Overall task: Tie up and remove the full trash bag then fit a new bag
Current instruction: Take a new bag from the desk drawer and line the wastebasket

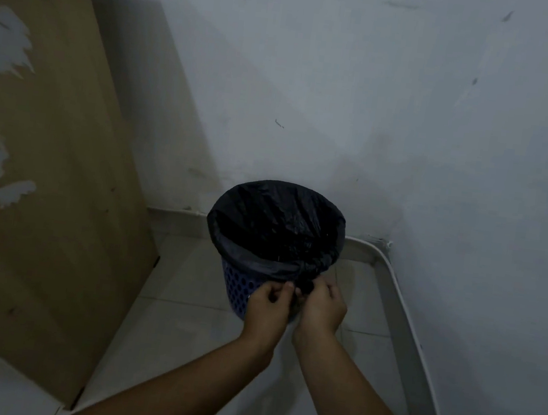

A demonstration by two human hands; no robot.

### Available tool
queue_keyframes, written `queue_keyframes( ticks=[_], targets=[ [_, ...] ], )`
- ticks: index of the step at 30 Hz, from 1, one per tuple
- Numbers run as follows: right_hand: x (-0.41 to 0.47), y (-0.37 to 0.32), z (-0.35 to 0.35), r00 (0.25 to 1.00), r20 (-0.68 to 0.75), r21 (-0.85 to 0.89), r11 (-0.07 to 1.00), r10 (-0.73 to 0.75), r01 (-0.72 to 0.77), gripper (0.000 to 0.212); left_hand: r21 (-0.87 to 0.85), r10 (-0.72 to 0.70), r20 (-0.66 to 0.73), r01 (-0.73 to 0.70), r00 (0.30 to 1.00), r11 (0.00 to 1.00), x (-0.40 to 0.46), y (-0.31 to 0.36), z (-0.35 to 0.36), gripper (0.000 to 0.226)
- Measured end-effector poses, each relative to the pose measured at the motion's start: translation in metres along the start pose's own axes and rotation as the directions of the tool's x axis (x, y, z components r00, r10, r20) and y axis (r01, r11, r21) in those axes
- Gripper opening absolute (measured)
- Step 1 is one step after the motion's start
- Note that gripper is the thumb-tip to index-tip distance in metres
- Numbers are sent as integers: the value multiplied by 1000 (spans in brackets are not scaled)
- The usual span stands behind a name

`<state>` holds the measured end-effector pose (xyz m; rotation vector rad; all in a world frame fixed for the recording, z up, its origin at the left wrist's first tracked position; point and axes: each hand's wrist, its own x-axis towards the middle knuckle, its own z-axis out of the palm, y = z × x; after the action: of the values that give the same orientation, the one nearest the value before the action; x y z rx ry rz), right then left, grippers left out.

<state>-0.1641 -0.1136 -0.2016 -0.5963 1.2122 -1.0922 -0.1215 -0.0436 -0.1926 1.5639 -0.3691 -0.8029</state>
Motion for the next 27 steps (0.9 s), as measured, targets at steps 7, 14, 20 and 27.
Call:
queue_keyframes(
  ticks=[7,14,20,27],
  targets=[
    [-11,2,-14,978,102,-171,965,-184,199,20,-144,-51,-155,28,987,989,-10,-11,30,7],
    [-3,-3,-16,960,158,-304,913,-231,270,22,-354,-186,-120,133,975,926,-19,-12,35,26],
    [1,-13,-13,987,140,-217,975,73,-41,25,-405,-220,-127,152,967,902,-15,-5,31,28],
    [-4,-11,-14,986,161,-162,985,-32,59,18,-381,-200,-157,127,967,916,-13,1,26,16]
  ],
)
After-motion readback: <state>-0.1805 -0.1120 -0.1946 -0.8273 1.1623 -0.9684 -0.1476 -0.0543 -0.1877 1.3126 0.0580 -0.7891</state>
